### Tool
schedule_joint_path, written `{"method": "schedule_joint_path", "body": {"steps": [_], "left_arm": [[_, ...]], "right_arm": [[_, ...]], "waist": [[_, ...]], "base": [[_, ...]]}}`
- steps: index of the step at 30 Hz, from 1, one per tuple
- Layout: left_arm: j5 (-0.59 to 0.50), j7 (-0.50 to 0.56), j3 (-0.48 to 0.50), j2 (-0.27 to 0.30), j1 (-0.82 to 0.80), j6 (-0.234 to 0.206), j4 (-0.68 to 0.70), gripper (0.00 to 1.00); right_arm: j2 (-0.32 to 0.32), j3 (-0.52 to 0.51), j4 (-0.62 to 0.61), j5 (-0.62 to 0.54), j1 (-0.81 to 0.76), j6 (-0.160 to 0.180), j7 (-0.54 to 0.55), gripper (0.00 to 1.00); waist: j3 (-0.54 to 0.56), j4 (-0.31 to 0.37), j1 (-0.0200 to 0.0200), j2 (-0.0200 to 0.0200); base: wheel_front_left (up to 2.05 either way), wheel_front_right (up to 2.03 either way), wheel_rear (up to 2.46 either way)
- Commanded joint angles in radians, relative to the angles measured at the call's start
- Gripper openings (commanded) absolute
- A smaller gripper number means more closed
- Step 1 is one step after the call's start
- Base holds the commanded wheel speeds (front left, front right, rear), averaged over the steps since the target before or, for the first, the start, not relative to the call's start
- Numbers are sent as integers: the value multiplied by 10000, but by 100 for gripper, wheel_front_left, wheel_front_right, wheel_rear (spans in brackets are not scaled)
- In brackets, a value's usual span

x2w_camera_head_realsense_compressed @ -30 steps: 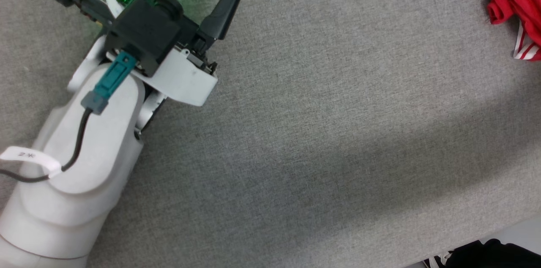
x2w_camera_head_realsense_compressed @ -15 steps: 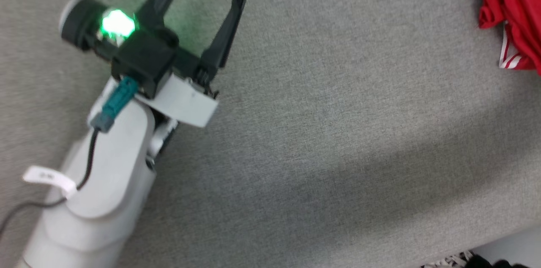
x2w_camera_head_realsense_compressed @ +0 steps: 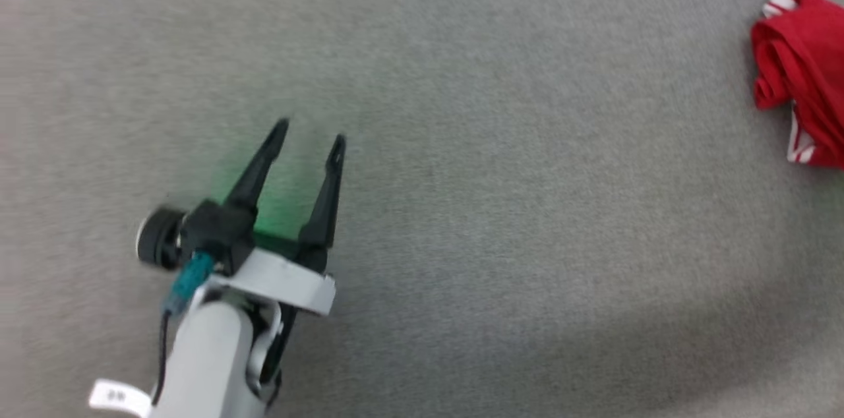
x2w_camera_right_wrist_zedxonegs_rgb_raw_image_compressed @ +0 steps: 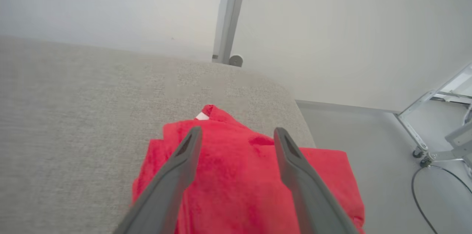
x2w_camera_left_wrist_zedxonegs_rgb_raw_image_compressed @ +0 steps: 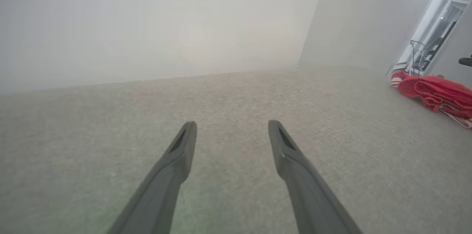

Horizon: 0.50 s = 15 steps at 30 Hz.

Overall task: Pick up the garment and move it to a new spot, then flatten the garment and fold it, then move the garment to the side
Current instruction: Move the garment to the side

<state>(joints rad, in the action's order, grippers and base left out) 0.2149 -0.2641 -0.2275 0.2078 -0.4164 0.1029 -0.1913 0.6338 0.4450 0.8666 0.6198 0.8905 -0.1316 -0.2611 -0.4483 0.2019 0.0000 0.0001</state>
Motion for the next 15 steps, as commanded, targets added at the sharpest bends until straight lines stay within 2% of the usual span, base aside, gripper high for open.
{"method": "schedule_joint_path", "body": {"steps": [1, 9, 15], "left_arm": [[-33, 6, 243, -211, 457, 54, -59, 100], [-149, 6, 1323, -935, 1977, 211, -159, 100], [-163, 6, 1788, -1136, 2906, 289, -48, 100]], "right_arm": [[-106, -316, -343, -172, -551, 20, -40, 100], [-986, -1248, -1828, -811, -2640, 20, -43, 100], [-1565, -1613, -2723, -1093, -4067, 20, -44, 100]], "waist": [[1184, -1134, 0, -1], [2405, -2031, 0, -1], [3353, -2462, 0, -1]], "base": [[0, 0, 0], [0, 0, 0], [0, 0, 0]]}}
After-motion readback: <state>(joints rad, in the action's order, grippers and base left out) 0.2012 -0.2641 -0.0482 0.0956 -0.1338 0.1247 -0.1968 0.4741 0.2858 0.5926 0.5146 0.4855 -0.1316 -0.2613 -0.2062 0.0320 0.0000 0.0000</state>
